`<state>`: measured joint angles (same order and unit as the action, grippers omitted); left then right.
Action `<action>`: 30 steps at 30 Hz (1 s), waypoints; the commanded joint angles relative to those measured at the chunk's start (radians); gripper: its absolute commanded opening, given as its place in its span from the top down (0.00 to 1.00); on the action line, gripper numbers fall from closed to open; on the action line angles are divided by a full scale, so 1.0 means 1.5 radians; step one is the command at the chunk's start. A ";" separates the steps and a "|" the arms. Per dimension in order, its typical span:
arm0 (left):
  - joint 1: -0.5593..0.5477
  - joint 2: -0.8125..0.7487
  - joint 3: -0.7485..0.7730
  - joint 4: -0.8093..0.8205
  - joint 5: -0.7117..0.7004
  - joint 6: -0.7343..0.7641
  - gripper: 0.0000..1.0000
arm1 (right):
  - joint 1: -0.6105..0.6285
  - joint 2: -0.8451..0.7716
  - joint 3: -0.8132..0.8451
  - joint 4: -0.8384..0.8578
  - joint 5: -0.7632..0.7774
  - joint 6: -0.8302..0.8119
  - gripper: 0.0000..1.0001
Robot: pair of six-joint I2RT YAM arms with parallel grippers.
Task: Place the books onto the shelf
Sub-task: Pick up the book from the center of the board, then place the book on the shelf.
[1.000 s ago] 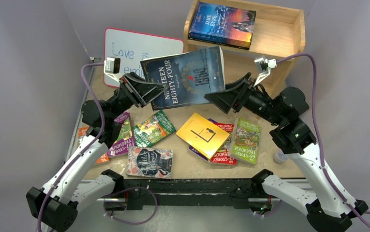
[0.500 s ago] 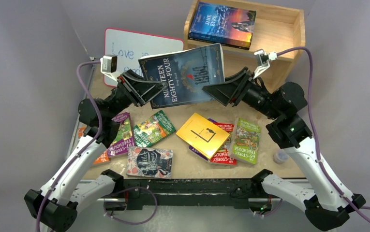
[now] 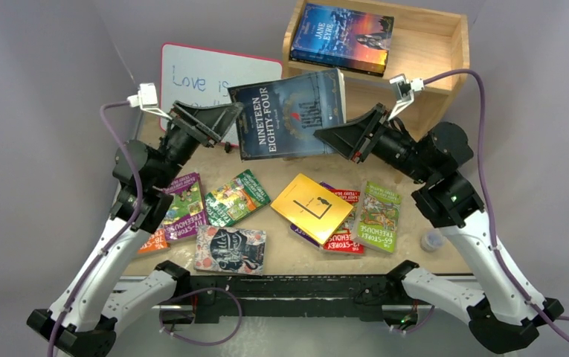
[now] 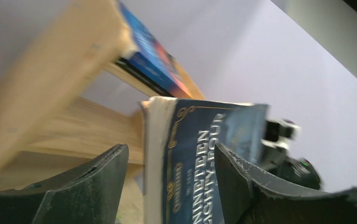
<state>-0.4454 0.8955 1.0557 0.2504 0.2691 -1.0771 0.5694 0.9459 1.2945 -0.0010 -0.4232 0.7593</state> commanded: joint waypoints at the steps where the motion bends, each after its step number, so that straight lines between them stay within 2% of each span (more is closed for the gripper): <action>1: 0.002 -0.047 0.023 -0.199 -0.309 0.109 0.32 | -0.001 0.015 0.109 0.038 0.089 -0.087 1.00; 6: 0.002 -0.078 0.006 -0.243 -0.379 0.136 0.31 | -0.002 0.080 0.227 0.016 0.146 -0.160 1.00; 12: 0.002 -0.096 -0.010 -0.282 -0.392 0.151 0.31 | -0.011 0.160 0.366 0.012 0.176 -0.225 1.00; 15: 0.002 -0.102 -0.049 -0.281 -0.358 0.116 0.31 | -0.022 0.202 0.431 0.002 0.183 -0.236 1.00; 18: 0.002 -0.099 -0.131 -0.221 -0.273 0.056 0.31 | -0.058 0.234 0.479 0.001 0.180 -0.223 1.00; 21: 0.002 -0.090 -0.195 -0.182 -0.213 0.006 0.33 | -0.140 0.262 0.507 0.008 0.129 -0.152 1.00; 24: 0.002 -0.095 -0.228 -0.177 -0.194 -0.007 0.33 | -0.258 0.289 0.513 0.043 0.042 -0.032 1.00; 28: 0.002 -0.103 -0.225 -0.188 -0.199 0.015 0.33 | -0.405 0.313 0.450 0.138 -0.107 0.159 1.00; 30: 0.002 -0.103 -0.222 -0.197 -0.202 0.026 0.33 | -0.437 0.317 0.403 0.204 -0.159 0.243 1.00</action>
<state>-0.4454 0.7692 0.6888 -0.0940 -0.0555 -1.0519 0.0196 1.4338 1.9656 -0.0219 -0.4427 0.7906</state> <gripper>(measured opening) 0.672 0.213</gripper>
